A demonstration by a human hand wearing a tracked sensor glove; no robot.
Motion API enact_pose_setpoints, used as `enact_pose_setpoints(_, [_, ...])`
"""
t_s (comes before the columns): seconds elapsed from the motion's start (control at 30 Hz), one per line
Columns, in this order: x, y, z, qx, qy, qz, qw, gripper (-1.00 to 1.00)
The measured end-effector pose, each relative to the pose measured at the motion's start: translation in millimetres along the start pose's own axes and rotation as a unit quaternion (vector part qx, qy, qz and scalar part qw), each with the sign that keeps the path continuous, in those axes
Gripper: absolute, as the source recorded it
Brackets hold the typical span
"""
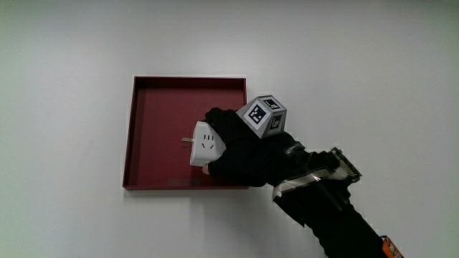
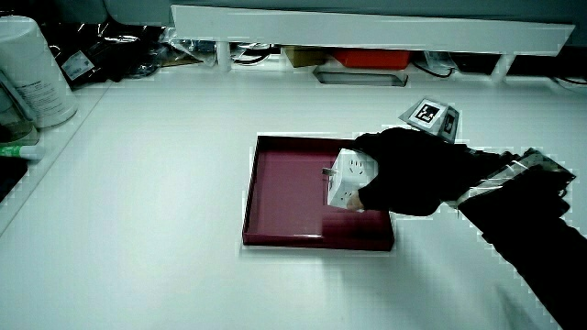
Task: Place socket
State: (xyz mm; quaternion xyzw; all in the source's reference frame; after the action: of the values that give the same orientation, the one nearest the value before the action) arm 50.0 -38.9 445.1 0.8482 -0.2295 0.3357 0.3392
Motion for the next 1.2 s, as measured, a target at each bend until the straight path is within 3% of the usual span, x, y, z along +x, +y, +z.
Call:
enact_pose_setpoints(0.07, [2.3, 6, -7.1, -0.008, -0.014, -0.009, 0.9998, 0.00])
enact_pose_setpoints(0.1, [1.1, 8, -9.0, -0.012, -0.004, -0.007, 0.9999, 0.00])
enact_pose_setpoints(0.13, [3.8, 11, -13.0, -0.012, -0.017, -0.016, 0.9997, 0.00])
enact_pose_setpoints(0.3, [10.7, 22, -24.5, -0.023, -0.014, -0.033, 0.9991, 0.00])
enact_pose_setpoints(0.5, [15.8, 33, -39.3, -0.044, -0.046, -0.059, 0.9962, 0.00])
enact_pose_setpoints(0.67, [18.8, 34, -39.3, -0.045, -0.033, -0.060, 0.9966, 0.00])
enact_pose_setpoints(0.7, [24.5, 36, -42.2, -0.049, -0.030, -0.074, 0.9956, 0.00])
enact_pose_setpoints(1.1, [28.8, 33, -41.9, -0.055, -0.005, -0.071, 0.9959, 0.00])
enact_pose_setpoints(1.2, [32.1, 33, -43.1, -0.060, -0.003, -0.066, 0.9960, -0.19])
